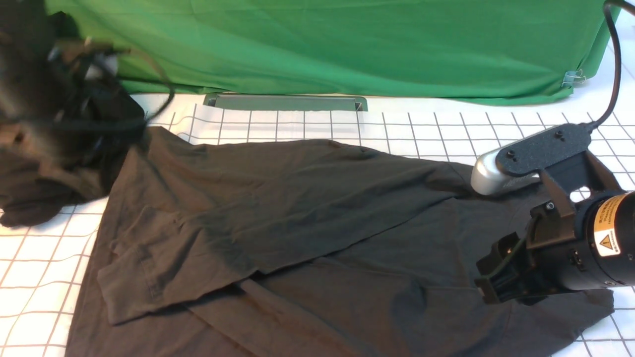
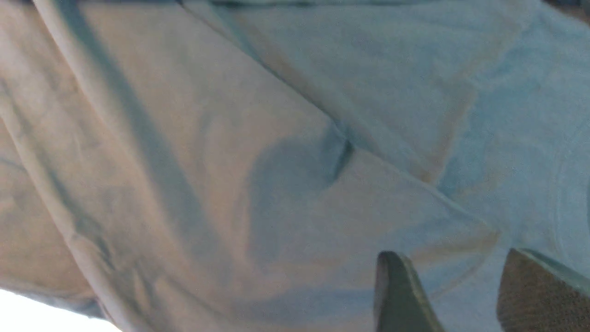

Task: Fold a long-sleeved shirt over a white checkered tablecloth.
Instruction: 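Grasp the near edge of the shirt at its hem and shoulder corners, then fold the black garment in half by bringing its near edge over to the far edge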

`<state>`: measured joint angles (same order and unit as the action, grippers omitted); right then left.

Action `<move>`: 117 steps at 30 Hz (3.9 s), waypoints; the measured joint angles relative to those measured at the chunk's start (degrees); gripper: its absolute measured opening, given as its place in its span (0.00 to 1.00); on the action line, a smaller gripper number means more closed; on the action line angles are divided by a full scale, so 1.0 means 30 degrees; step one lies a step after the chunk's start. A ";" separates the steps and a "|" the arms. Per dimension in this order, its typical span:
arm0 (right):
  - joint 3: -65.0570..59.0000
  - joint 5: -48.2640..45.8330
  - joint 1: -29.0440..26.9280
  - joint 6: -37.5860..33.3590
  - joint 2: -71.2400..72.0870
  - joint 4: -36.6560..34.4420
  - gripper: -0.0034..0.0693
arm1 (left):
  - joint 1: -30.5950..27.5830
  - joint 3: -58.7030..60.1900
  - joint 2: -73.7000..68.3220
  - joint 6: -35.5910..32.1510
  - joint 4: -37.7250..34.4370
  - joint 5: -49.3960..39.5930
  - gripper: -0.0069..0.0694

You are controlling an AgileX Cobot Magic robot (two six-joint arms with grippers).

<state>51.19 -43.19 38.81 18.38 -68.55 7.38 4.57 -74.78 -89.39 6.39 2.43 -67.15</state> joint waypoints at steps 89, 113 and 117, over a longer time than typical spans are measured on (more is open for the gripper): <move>0.1055 -0.4561 0.3162 -0.8062 -0.2977 -0.3953 0.08 | 0.0000 0.6237 1.0074 0.1007 -0.2261 -0.0929 0.09; 1.8391 -0.4049 -0.4706 -1.2024 -1.7596 -0.4162 0.08 | -0.2592 -0.9817 -0.8773 0.1176 -0.1411 0.1292 0.09; 1.9771 -0.3114 -0.4933 -1.1990 -1.9497 -0.4144 0.10 | -0.2592 -1.0755 -1.0519 0.1176 -0.1377 0.2738 0.10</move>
<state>110.50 -52.53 24.01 -17.59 -127.04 -5.05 -3.21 -107.04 -120.95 9.92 -1.70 -58.93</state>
